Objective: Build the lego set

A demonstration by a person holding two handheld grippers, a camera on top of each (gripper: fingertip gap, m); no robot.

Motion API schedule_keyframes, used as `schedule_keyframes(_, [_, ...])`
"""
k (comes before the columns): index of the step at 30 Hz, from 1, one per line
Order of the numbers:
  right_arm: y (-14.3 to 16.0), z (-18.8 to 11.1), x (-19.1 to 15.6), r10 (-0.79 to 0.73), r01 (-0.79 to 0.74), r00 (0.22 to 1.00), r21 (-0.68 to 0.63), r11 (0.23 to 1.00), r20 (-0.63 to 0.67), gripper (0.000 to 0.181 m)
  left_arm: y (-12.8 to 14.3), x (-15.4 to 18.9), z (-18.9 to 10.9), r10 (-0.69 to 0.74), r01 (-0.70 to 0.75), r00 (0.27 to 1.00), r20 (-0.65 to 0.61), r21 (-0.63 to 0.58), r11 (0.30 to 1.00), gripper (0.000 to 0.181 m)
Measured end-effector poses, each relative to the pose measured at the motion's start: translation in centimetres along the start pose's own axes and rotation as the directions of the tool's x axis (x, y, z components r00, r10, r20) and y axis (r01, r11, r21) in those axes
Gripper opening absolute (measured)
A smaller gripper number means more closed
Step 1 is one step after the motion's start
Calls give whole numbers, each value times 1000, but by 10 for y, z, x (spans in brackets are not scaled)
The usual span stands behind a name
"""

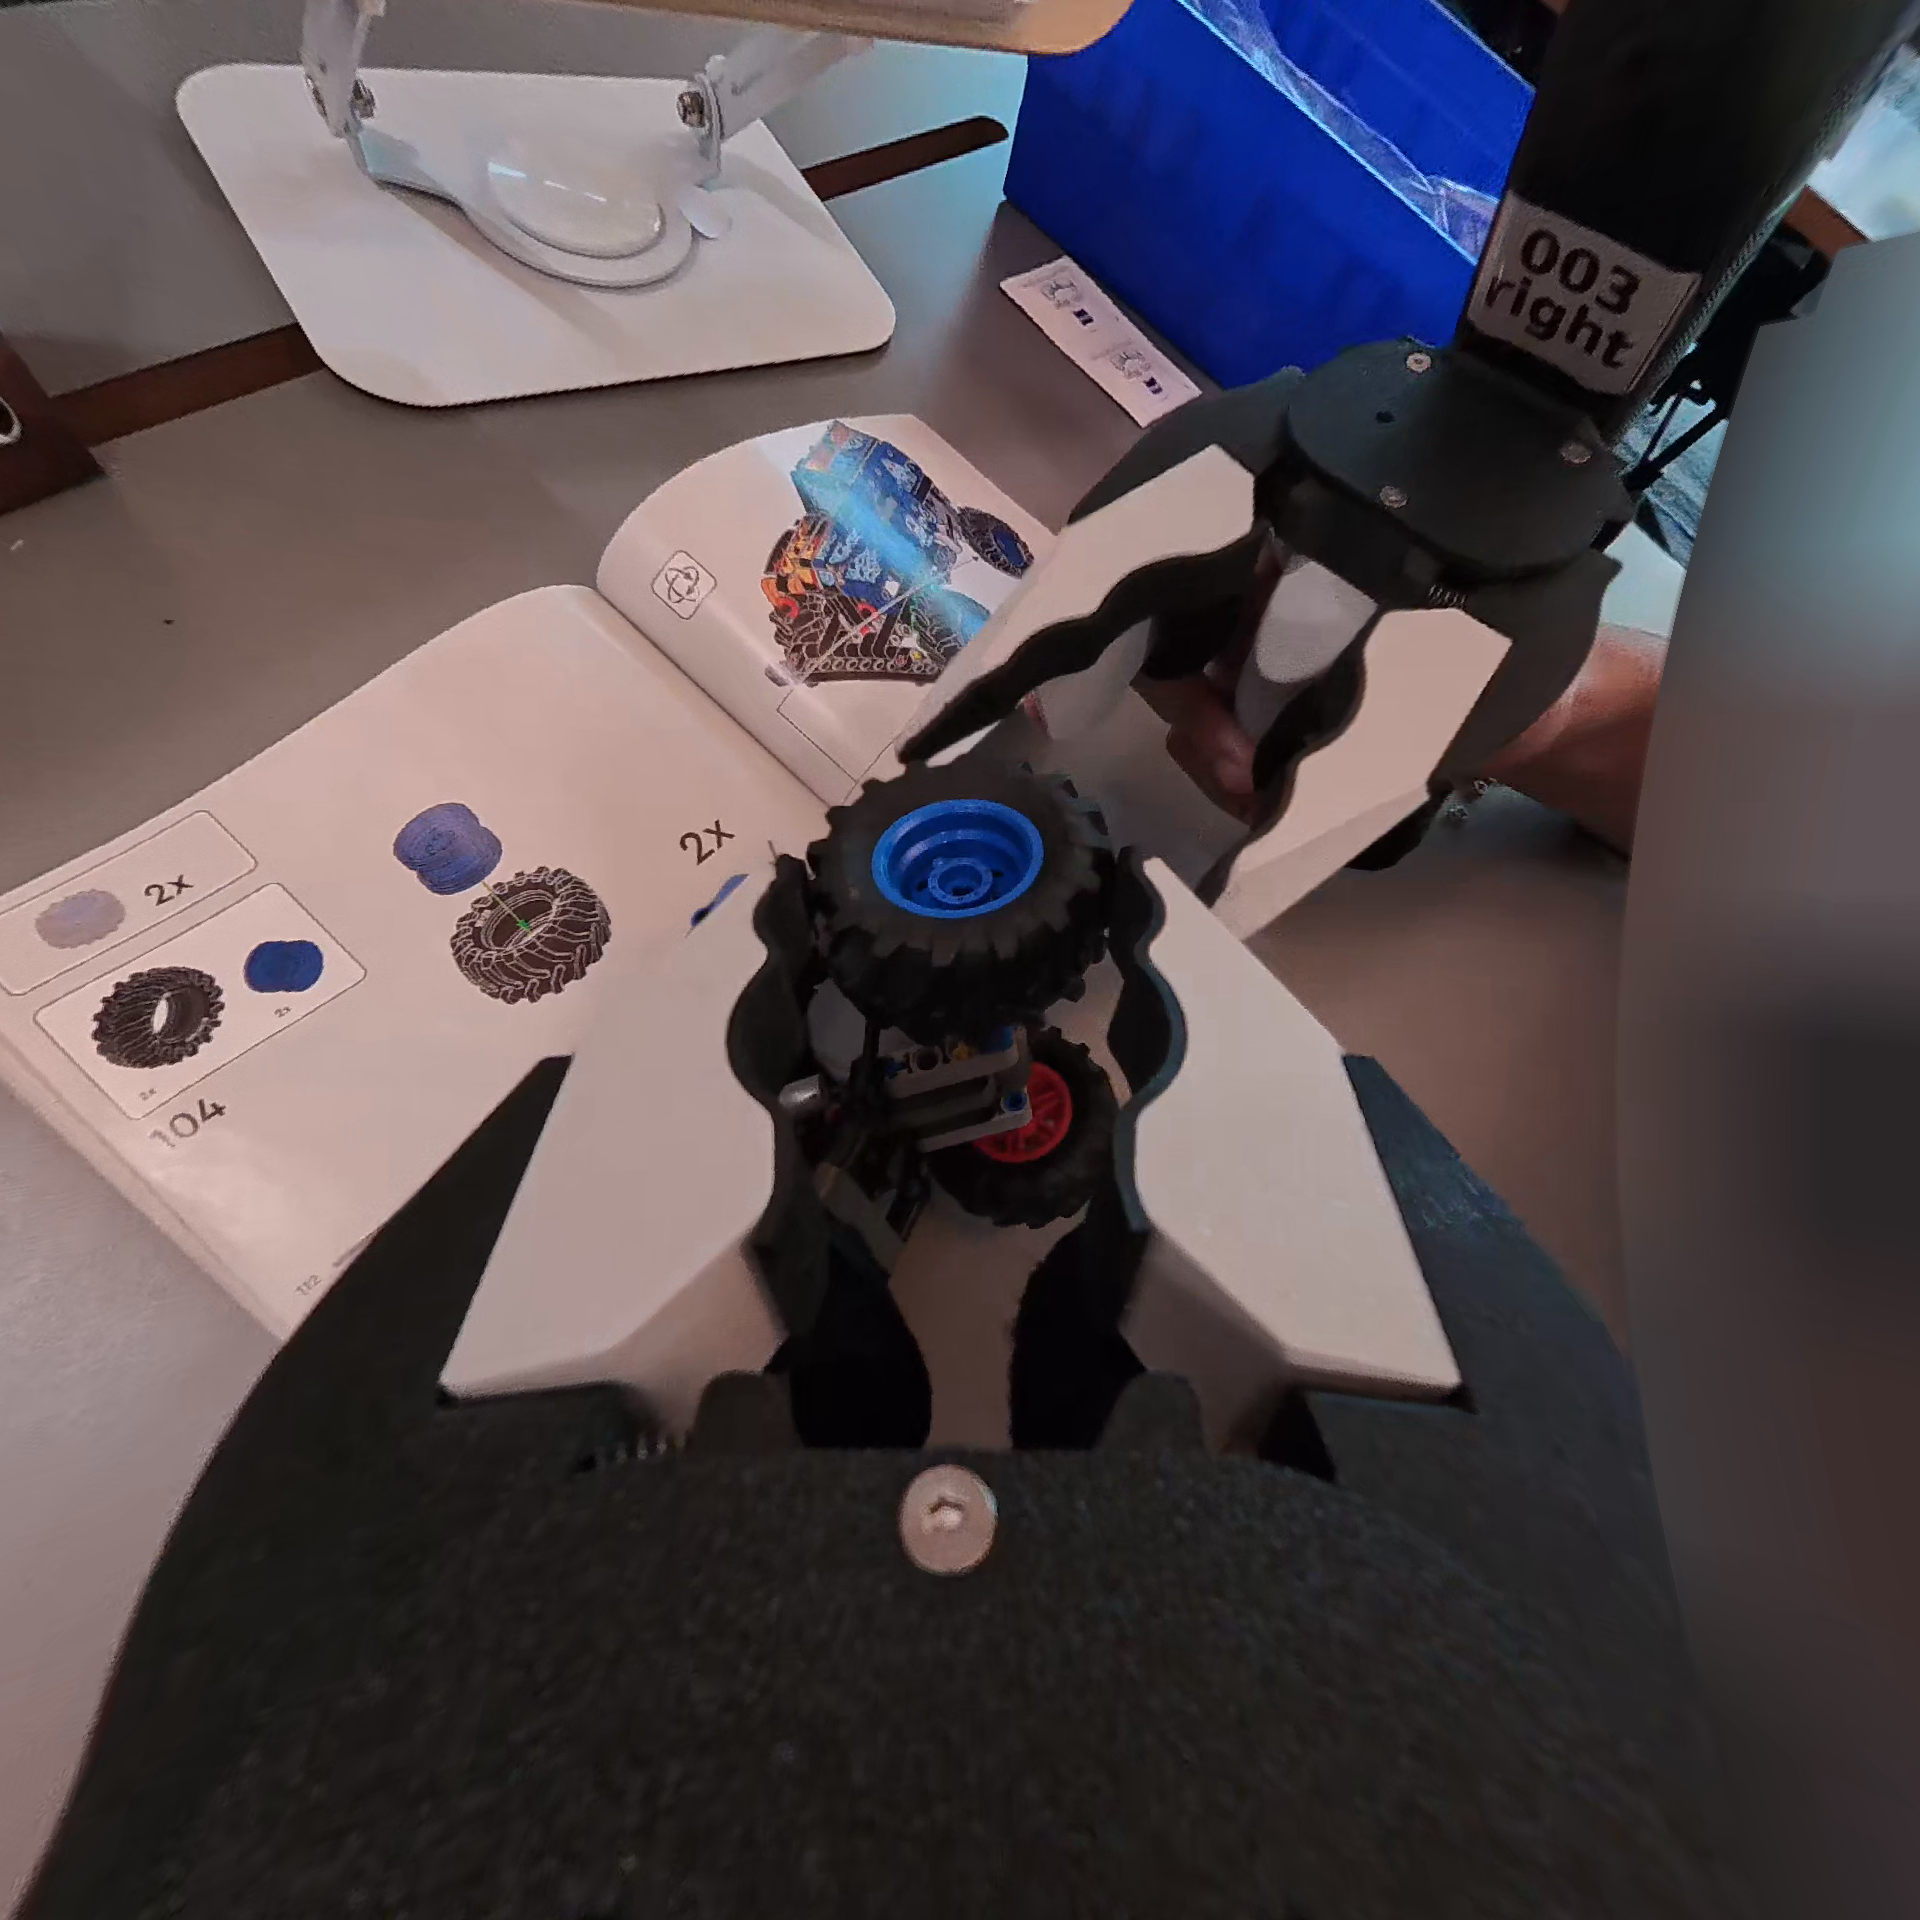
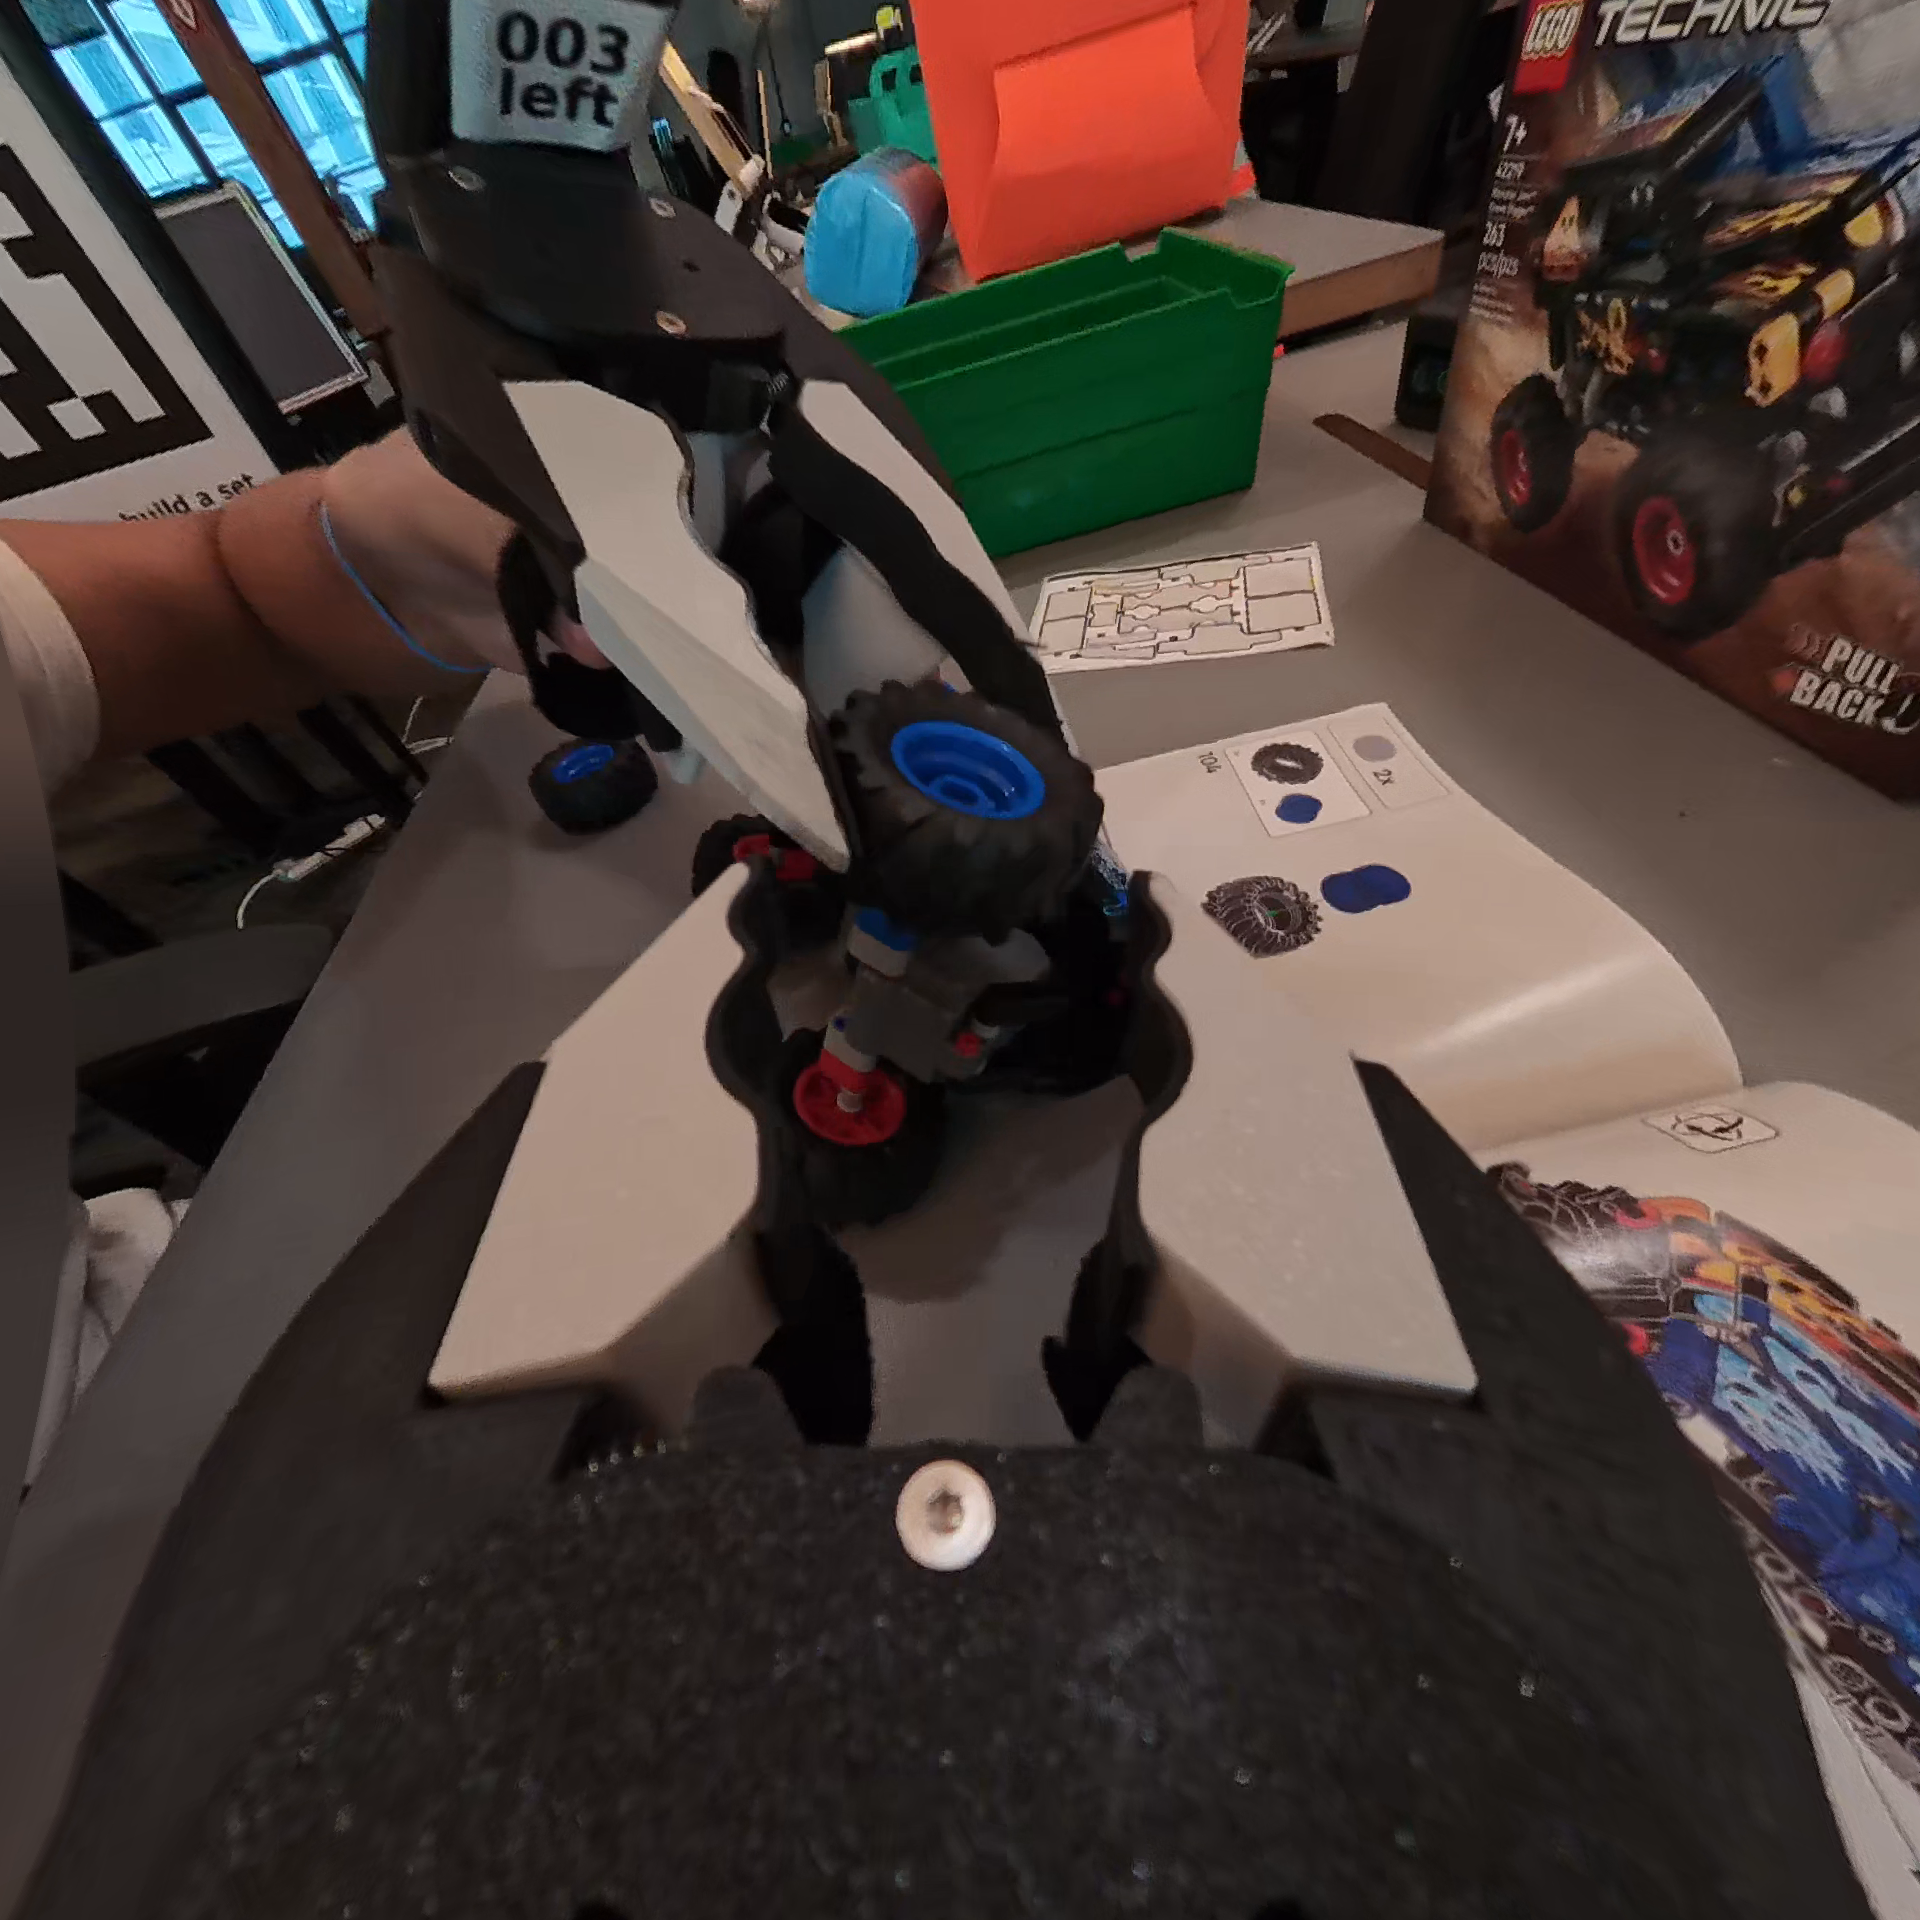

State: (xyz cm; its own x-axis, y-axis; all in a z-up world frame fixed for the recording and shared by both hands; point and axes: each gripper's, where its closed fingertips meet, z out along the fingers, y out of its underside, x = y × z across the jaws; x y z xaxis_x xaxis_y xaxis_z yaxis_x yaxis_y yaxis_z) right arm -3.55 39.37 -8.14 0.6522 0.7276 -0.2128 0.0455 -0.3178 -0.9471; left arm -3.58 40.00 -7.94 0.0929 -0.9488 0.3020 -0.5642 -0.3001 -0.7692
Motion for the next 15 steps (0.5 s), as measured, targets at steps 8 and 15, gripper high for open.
schedule_keyframes(8, [-1, 10, -2, 101, -100, 993, -16, 995, 67, 57, 0, -1, 1, -57, 58, 997, -47, 9, 998, 56])
schedule_keyframes(15, [0, 12, -3, 248, -247, 960, -27, 969, 125, 52, -2, -3, -1, -110, 115, 989, -101, 45, 992, 57])
